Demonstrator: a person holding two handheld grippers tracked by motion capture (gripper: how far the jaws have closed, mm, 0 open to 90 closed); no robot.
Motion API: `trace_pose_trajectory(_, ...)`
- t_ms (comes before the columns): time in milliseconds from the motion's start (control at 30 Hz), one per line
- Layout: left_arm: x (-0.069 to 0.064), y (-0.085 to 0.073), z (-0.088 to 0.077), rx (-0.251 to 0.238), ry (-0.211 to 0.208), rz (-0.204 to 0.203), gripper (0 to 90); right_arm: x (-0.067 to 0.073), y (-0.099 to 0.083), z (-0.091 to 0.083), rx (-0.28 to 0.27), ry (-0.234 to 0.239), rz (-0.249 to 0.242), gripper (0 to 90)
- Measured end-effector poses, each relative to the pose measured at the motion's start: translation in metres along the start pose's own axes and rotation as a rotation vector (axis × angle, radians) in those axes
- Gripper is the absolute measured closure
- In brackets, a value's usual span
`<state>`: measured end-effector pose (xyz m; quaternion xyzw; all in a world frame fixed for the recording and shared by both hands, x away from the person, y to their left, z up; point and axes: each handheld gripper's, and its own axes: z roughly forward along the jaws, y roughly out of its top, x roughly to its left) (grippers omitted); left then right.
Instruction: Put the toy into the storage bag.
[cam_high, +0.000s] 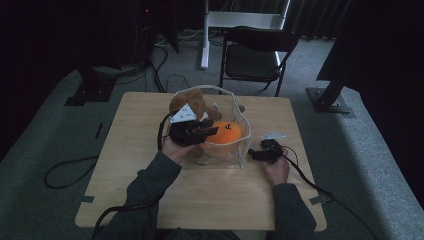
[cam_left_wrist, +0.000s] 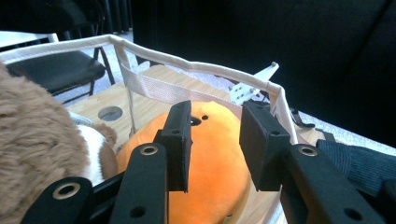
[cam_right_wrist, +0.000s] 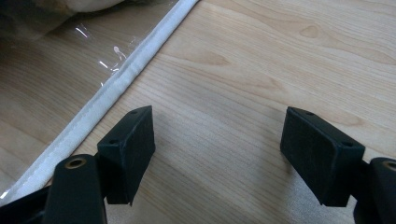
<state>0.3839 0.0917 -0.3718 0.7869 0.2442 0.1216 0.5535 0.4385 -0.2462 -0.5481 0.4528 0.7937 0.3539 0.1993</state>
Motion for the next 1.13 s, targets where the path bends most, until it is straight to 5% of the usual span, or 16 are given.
trace_pose_trajectory(300, 0.013, -0.003, -0.031, -0.043, 0.063, -0.027, 62.2, 0.000, 0.000, 0.000, 0.000, 0.001, 0.000, 25.2)
trace_pose_trajectory(633, 0.039, -0.021, -0.080, -0.094, 0.207, -0.083, 58.9, 0.000, 0.000, 0.000, 0.001, 0.001, 0.000, 25.2)
trace_pose_trajectory(800, 0.055, -0.047, -0.099, -0.093, 0.307, -0.142, 57.0, 0.000, 0.000, 0.000, 0.002, 0.001, -0.001, 25.0)
trace_pose_trajectory(967, 0.069, -0.081, -0.105, -0.067, 0.355, -0.236, 56.4, 0.000, 0.000, 0.000, 0.002, 0.002, -0.001, 25.0)
trace_pose_trajectory(1133, 0.076, -0.107, -0.107, -0.035, 0.398, -0.276, 56.4, 0.000, 0.000, 0.000, 0.002, 0.002, -0.001, 24.9)
